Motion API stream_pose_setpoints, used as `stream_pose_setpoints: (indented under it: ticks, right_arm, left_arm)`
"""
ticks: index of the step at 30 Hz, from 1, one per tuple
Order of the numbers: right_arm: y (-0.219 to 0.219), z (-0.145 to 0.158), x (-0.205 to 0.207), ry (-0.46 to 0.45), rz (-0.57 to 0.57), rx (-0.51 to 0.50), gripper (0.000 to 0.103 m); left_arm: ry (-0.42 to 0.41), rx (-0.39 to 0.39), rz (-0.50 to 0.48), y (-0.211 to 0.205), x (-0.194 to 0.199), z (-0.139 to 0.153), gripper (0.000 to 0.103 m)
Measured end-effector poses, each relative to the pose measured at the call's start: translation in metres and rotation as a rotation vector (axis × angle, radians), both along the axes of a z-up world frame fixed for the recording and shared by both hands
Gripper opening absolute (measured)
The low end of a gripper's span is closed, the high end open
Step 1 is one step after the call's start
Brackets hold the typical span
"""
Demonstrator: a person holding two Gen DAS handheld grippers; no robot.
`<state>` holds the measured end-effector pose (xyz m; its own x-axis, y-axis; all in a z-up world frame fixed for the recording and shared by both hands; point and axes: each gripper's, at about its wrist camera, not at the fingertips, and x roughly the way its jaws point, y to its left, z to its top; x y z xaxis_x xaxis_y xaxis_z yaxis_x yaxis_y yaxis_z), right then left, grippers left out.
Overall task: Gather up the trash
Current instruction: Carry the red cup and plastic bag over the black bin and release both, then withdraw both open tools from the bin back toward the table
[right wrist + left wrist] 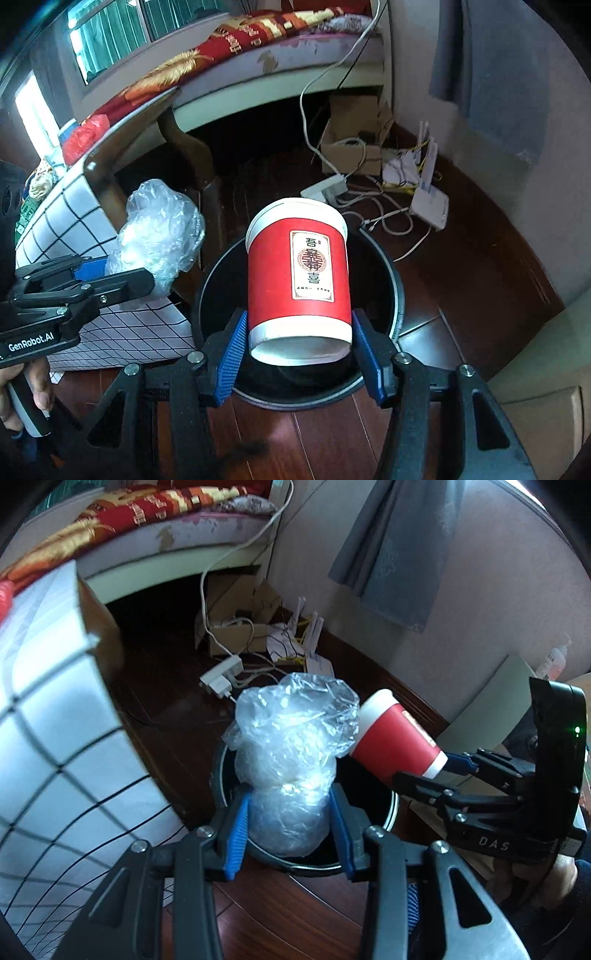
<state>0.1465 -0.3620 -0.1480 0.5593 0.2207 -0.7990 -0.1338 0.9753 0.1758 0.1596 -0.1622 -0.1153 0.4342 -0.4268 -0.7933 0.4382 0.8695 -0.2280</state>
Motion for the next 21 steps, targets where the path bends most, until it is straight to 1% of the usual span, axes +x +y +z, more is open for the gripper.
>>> stream_pose_setpoints:
  ticks: [2,3,4,5,6,7,8,11,13,18,21]
  right_arm:
    - [0.000,-0.012,0.009,0.015,0.012,-0.004,0.060]
    - [-0.001,-0.022,0.014,0.025,0.014,-0.021,0.077]
    - [-0.001,-0.030,0.016,0.043,0.008,-0.048,0.098]
    - [-0.004,-0.041,0.018,0.073,-0.002,-0.084,0.103]
    - [-0.007,-0.045,0.017,0.080,-0.012,-0.101,0.103]
    - [-0.012,-0.049,0.015,0.079,-0.035,-0.116,0.103]
    - [-0.017,-0.050,0.012,0.075,-0.056,-0.120,0.103]
    - [-0.026,-0.047,0.008,0.064,-0.100,-0.130,0.103]
    - [-0.028,-0.040,0.005,0.055,-0.125,-0.144,0.103]
    - [-0.027,-0.011,-0.001,0.014,-0.171,-0.110,0.103]
    - [-0.022,0.011,-0.010,-0.031,-0.175,-0.119,0.103]
  left_arm:
    - [0.047,-0.029,-0.019,-0.003,0.010,-0.014,0.045]
    - [0.055,-0.034,-0.016,-0.004,0.014,-0.019,0.058]
    - [0.063,-0.015,0.004,-0.005,0.017,-0.024,0.081]
    - [0.065,0.002,0.029,-0.004,0.018,-0.028,0.087]
    - [0.066,-0.007,0.035,-0.003,0.019,-0.030,0.095]
    - [0.067,-0.002,0.049,-0.001,0.017,-0.031,0.099]
    - [0.055,0.012,0.062,0.001,0.014,-0.030,0.101]
    - [0.026,0.048,0.075,0.003,0.004,-0.029,0.101]
    - [0.008,0.067,0.088,0.006,0.000,-0.026,0.101]
    - [-0.050,0.090,0.129,0.013,-0.012,-0.006,0.101]
    - [-0.082,0.089,0.150,0.017,-0.017,0.007,0.101]
